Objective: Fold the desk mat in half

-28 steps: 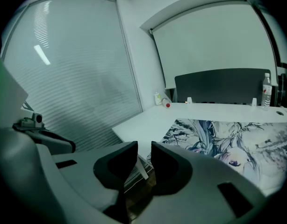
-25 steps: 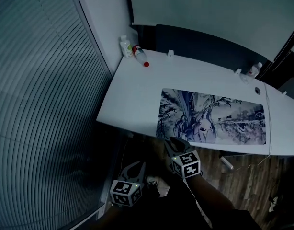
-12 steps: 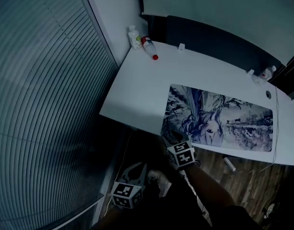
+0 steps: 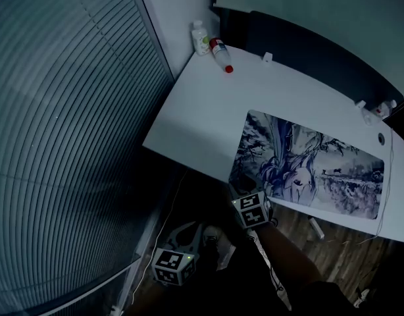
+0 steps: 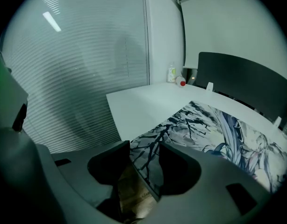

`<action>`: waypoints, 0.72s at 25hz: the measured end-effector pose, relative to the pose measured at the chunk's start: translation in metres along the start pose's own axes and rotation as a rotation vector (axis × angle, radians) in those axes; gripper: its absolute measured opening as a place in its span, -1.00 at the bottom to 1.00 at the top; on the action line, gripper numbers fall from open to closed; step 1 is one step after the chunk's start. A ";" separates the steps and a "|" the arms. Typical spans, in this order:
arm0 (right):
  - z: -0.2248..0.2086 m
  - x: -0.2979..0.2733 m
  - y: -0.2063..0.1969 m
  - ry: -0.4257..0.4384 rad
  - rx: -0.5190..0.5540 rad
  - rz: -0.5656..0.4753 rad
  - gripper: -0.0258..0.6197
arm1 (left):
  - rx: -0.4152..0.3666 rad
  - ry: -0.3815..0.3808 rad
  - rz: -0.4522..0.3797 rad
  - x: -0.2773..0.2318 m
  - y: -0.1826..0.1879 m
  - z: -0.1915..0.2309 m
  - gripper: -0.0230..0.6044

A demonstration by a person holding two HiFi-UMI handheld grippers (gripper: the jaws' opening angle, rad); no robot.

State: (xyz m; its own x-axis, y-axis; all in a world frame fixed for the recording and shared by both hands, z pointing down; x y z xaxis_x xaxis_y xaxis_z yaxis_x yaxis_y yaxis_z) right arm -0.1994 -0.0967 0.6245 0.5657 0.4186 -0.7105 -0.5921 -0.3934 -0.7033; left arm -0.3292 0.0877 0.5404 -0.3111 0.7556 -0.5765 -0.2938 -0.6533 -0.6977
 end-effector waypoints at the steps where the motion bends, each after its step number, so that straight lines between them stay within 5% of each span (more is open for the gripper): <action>1: -0.001 0.000 0.000 -0.004 -0.006 0.007 -0.33 | 0.002 0.000 0.002 -0.001 0.000 -0.001 -0.91; 10: -0.013 0.000 0.001 -0.043 0.012 0.021 -0.71 | -0.012 -0.019 0.003 -0.008 0.005 -0.008 -0.91; 18: -0.020 0.004 0.004 -0.030 -0.058 0.026 -0.76 | -0.030 -0.034 0.011 -0.005 0.010 -0.015 -0.91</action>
State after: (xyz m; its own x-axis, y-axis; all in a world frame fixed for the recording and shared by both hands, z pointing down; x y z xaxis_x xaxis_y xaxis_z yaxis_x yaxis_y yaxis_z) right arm -0.1878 -0.1127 0.6184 0.5327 0.4316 -0.7280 -0.5713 -0.4512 -0.6856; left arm -0.3167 0.0785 0.5297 -0.3451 0.7460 -0.5696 -0.2627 -0.6594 -0.7044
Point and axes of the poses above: the fingertips, and each gripper's own axes: x backward along the fingers, z to its left, y out of its top, the point moved 8 cm from there along x, backward along the fingers, and after that the axes turned 5 degrees about x, right-handed, at the moved point
